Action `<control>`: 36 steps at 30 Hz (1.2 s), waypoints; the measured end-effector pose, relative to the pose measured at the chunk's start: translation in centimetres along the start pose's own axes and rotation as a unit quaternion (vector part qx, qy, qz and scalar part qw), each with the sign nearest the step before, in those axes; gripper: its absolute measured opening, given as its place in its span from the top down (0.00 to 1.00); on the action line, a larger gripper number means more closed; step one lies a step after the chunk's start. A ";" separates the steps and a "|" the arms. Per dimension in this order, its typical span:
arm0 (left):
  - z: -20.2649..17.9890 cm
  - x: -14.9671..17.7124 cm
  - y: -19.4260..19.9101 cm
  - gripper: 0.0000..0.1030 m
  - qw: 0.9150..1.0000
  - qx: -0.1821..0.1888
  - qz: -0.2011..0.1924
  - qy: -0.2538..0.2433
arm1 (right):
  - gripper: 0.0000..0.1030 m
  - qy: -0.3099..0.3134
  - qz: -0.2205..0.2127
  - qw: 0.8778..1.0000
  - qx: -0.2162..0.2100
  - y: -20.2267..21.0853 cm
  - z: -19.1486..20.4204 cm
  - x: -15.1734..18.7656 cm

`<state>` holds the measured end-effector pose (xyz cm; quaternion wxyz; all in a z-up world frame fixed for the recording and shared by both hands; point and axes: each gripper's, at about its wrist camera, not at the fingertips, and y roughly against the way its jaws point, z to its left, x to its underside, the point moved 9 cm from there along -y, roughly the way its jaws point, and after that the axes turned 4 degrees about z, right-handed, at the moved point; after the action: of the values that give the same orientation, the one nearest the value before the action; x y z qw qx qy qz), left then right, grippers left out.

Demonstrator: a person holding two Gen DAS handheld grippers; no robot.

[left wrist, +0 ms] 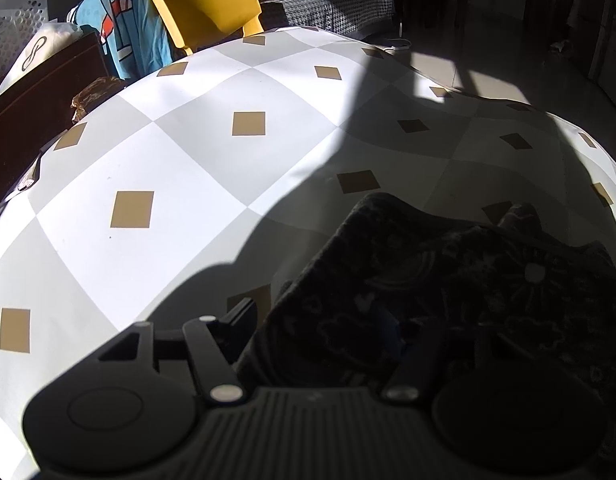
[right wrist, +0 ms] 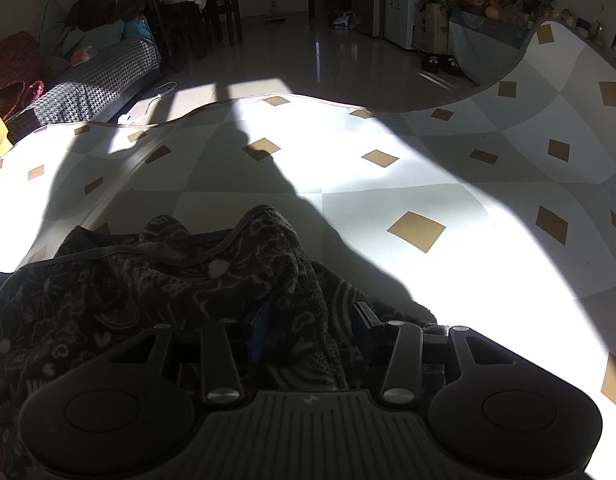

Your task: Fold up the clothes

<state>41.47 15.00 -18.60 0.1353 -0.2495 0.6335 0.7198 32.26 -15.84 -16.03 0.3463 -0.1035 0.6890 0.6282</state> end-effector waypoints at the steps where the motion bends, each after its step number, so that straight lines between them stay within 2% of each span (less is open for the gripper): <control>1: 0.0 0.0 0.1 0.47 1.000 0.001 0.000 0.000 | 0.58 0.000 0.001 1.000 -0.002 0.0 0.1 0.1; 2: -0.1 0.0 0.1 0.50 1.000 0.003 -0.001 -0.001 | 0.59 -0.001 0.001 1.000 -0.005 0.0 0.2 0.1; 7: -0.4 0.0 0.2 0.62 1.000 0.010 -0.001 -0.004 | 0.83 0.009 -0.002 1.000 -0.016 0.1 0.7 0.3; 10: -0.6 0.0 0.3 0.67 1.000 0.014 -0.001 -0.006 | 0.91 0.017 -0.006 1.000 -0.012 0.1 0.9 0.3; 14: -0.8 -0.1 0.4 0.76 1.000 0.015 -0.004 -0.011 | 0.93 0.020 -0.019 1.000 -0.002 0.6 0.9 0.2; 21: -1.3 -0.6 1.3 0.79 0.999 0.015 -0.024 -0.017 | 0.94 0.010 -0.054 0.998 0.020 2.3 0.1 -0.8; 27: -3.1 -1.6 3.7 0.79 0.996 0.030 -0.074 -0.043 | 0.95 -0.015 -0.082 0.996 0.036 4.6 -1.1 -1.4; 31: -4.1 -1.8 4.5 0.78 0.993 0.038 -0.091 -0.061 | 0.95 -0.029 -0.084 0.994 0.059 5.0 -1.9 -1.3; 36: -4.1 -1.5 3.8 0.76 0.995 0.033 -0.077 -0.063 | 0.94 -0.020 -0.061 0.995 0.081 3.8 -2.3 -0.6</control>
<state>41.51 10.58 -14.86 0.2378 -0.2470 0.6262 0.7002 29.72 -17.41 -12.67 0.4051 -0.1045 0.7230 0.5498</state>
